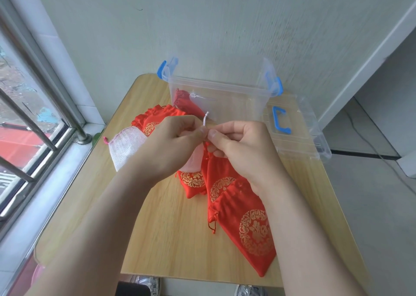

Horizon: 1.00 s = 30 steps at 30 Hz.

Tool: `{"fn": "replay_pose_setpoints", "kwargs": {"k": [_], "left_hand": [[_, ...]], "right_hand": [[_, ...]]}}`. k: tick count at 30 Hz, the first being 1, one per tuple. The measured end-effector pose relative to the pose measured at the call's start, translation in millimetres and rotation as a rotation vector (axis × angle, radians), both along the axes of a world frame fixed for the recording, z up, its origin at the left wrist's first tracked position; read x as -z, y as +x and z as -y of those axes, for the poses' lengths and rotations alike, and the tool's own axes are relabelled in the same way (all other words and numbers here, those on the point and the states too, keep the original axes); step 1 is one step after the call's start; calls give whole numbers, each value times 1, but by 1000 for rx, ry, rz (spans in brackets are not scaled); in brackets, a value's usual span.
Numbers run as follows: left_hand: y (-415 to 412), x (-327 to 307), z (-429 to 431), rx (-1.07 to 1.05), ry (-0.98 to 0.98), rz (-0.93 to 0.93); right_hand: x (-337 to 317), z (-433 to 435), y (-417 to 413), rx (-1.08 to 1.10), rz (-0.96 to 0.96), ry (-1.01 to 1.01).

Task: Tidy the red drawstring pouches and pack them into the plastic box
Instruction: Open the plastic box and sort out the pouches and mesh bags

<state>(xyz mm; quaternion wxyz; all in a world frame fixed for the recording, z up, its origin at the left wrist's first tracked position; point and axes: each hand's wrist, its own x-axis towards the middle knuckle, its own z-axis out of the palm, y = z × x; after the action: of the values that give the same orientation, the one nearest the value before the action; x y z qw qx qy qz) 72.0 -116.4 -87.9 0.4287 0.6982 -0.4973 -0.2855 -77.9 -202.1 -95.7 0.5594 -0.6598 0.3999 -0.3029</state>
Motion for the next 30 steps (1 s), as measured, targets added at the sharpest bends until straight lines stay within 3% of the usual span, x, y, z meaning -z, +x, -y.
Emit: {"fn": "replay_pose_setpoints", "kwargs": {"k": [4, 13, 19, 25, 30], "left_hand": [[-5, -3, 2, -44, 13, 13], [-7, 1, 5, -180, -15, 3], [-10, 0, 5, -236, -16, -102], [-13, 1, 5, -299, 7, -141], [-6, 0, 3, -309, -9, -227]], "right_hand": [[0, 1, 1, -19, -71, -82], [7, -5, 13, 91, -187, -511], [1, -3, 15, 59, -245, -397], [4, -9, 19, -22, -488, -594], [7, -13, 18, -26, -420, -550]]}}
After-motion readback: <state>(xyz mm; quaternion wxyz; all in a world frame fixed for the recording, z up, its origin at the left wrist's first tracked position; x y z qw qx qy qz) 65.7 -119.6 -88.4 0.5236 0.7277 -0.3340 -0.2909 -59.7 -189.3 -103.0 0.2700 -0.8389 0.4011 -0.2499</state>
